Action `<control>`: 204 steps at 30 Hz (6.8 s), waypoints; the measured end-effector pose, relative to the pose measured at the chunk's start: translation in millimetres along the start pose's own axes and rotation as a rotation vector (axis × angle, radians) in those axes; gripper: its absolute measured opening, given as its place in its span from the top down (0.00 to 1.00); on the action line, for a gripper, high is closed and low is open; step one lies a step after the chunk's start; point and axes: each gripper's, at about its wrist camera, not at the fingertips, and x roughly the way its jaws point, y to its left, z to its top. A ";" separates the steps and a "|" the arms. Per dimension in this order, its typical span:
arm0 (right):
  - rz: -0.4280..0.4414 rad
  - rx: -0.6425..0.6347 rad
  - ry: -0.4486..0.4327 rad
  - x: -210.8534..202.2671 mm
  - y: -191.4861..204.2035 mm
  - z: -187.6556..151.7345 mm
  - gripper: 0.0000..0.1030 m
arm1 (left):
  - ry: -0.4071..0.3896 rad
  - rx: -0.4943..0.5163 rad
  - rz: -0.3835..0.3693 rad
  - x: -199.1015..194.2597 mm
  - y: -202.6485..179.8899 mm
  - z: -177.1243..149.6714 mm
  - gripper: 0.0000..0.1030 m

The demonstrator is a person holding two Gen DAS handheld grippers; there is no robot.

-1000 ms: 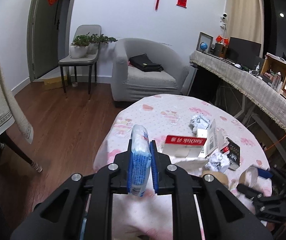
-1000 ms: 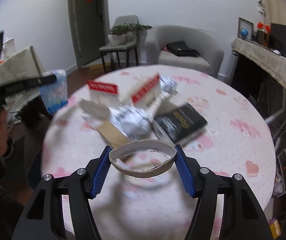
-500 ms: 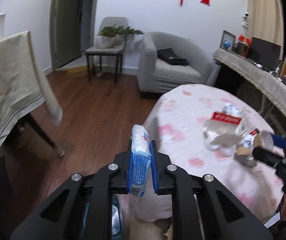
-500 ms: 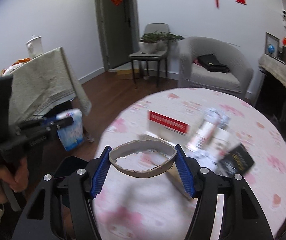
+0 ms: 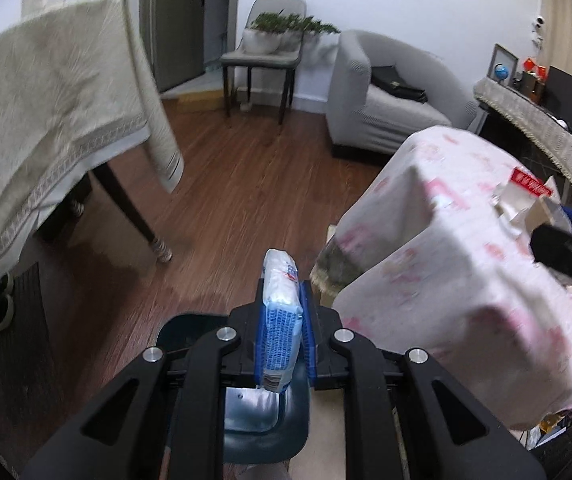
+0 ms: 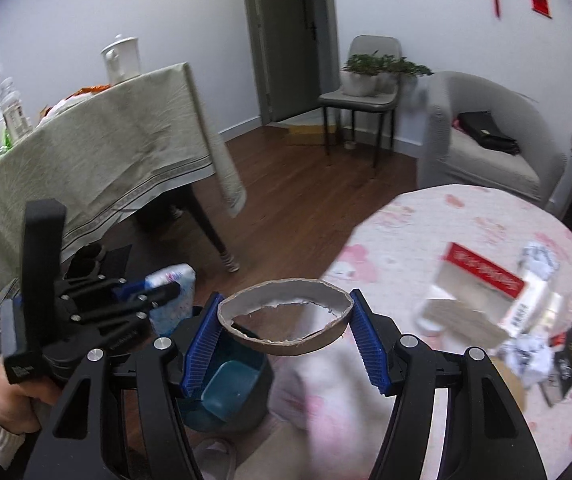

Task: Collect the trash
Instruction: 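Carry the tissue pack and tape ring over the teal trash bin, then open the left gripper to drop the tissue pack while the right gripper drops the tape ring, then move both tools back over the table toward the remaining trash, then grasp the SanDisk card packaging with the left gripper while the right gripper grasps the cardboard strip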

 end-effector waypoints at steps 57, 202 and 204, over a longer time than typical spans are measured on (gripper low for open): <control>0.105 0.016 0.395 178.3 92.1 -49.6 0.38 | 0.036 -0.103 0.051 -4.4 119.8 -41.4 0.60; -0.111 0.069 0.094 -46.4 -154.6 -82.8 0.70 | -0.118 0.208 -0.283 26.8 -205.8 78.8 0.26; -0.102 0.069 0.097 -44.9 -152.4 -80.8 0.76 | -0.120 0.209 -0.279 24.9 -201.2 79.4 0.26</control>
